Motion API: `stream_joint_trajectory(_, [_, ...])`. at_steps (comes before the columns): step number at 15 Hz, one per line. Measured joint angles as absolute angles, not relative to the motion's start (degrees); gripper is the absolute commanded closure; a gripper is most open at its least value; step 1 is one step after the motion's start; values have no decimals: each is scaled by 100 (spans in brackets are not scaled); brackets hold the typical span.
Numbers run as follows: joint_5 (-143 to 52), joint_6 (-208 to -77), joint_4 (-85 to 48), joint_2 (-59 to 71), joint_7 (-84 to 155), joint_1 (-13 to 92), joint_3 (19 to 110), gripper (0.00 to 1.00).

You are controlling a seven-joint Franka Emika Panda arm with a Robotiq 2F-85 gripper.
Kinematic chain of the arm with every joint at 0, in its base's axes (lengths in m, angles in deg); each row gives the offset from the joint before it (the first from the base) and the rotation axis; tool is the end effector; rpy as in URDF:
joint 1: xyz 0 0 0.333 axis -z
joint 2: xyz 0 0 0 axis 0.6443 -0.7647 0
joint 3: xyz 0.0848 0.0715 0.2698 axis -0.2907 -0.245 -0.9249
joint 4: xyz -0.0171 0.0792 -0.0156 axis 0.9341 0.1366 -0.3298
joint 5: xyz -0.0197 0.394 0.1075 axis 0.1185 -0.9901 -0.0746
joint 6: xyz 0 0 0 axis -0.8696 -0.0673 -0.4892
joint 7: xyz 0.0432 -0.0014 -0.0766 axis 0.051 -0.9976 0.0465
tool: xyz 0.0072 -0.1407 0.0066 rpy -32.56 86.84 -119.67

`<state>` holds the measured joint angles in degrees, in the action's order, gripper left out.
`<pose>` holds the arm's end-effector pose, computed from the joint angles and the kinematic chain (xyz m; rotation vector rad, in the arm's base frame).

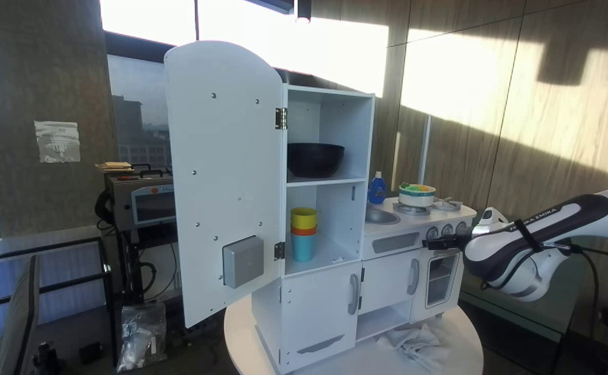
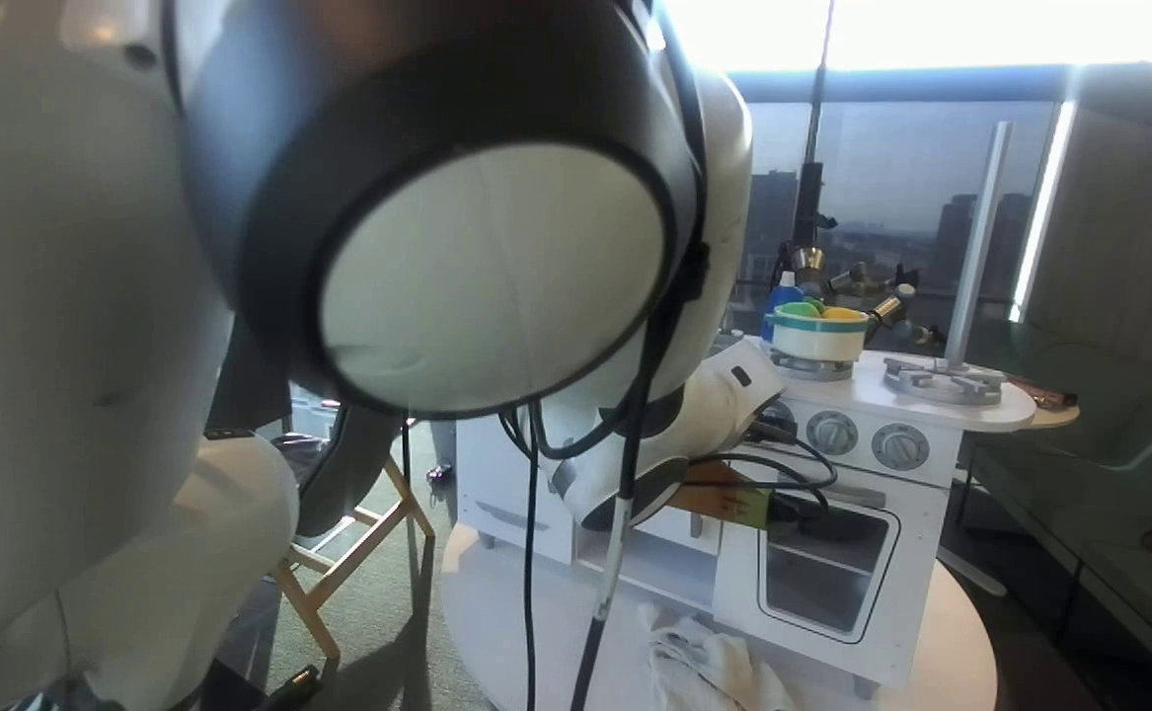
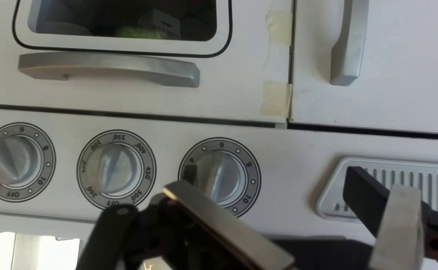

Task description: Turn the dial on the mini stove

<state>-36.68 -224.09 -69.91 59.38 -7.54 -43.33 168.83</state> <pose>0.5052 -0.2074 0.2913 2.5058 0.0565 1.7116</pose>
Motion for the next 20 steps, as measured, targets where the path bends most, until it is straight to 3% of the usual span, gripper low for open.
stream_joint_trajectory(5, [-3664, -22440, -6500, 6031, -727, -4861, 17401, 0])
stream_joint_trajectory(20, [-2950, -22074, -6171, 6568, 148, -4357, 17161, 0])
